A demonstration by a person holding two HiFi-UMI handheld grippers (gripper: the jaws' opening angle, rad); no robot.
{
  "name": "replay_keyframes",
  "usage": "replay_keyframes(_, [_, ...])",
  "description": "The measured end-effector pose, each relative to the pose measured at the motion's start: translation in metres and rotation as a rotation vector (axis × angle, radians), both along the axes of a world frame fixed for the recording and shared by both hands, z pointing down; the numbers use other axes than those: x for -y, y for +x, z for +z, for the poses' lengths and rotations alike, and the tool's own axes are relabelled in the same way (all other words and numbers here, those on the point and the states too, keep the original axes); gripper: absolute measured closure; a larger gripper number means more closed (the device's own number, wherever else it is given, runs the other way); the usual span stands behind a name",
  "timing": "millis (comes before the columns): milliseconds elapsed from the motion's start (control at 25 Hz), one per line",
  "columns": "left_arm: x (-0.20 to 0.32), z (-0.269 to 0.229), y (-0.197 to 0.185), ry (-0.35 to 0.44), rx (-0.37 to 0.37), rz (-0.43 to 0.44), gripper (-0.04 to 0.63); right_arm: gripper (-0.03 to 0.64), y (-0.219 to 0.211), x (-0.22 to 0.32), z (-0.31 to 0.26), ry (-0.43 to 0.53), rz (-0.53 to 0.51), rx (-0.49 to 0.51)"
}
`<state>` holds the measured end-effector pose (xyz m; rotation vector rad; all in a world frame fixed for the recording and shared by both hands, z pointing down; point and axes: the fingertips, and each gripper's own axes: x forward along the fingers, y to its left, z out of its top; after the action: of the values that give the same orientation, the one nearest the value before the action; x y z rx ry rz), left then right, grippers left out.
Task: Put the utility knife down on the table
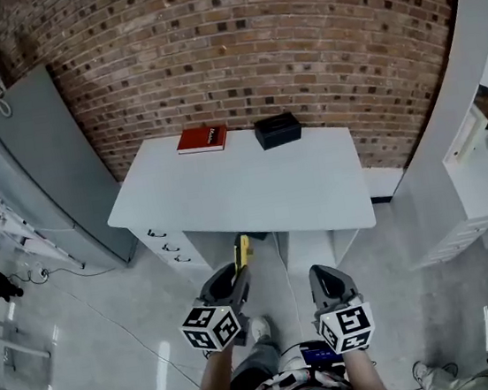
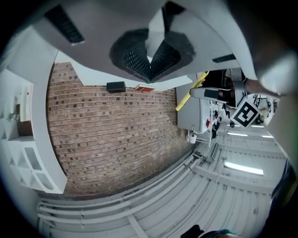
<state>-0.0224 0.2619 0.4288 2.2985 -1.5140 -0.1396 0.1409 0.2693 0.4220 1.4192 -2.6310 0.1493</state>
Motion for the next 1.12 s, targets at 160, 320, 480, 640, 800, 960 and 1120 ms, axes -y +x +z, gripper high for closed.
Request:
replay_keyframes(160, [0.025, 0.010, -0.005, -0.014, 0.001, -0.004, 0.476, 0.615, 0.001, 0.026, 0.009, -0.020, 0.022, -0.016])
replay_keyframes(320, [0.071, 0.023, -0.007, -0.028, 0.018, 0.010, 0.476, 0.615, 0.008, 0.070, 0.020, -0.046, 0.061, -0.023])
replay_keyframes(480, [0.141, 0.037, -0.016, -0.051, 0.017, 0.029, 0.476, 0.615, 0.001, 0.137, 0.036, -0.083, 0.093, -0.041])
replay_keyframes(640, [0.219, 0.045, -0.031, -0.086, 0.041, 0.071, 0.476, 0.615, -0.017, 0.212, 0.041, -0.119, 0.125, -0.049])
replay_keyframes(800, [0.291, 0.049, -0.051, -0.107, 0.081, 0.100, 0.476, 0.615, -0.035, 0.282, 0.043, -0.141, 0.155, -0.052])
replay_keyframes(960, [0.345, 0.049, -0.066, -0.106, 0.080, 0.129, 0.476, 0.615, -0.051, 0.331, 0.047, -0.160, 0.180, -0.058])
replay_keyframes(1120, [0.379, 0.050, -0.079, -0.103, 0.075, 0.148, 0.476, 0.615, -0.068, 0.360, 0.046, -0.151, 0.187, -0.064])
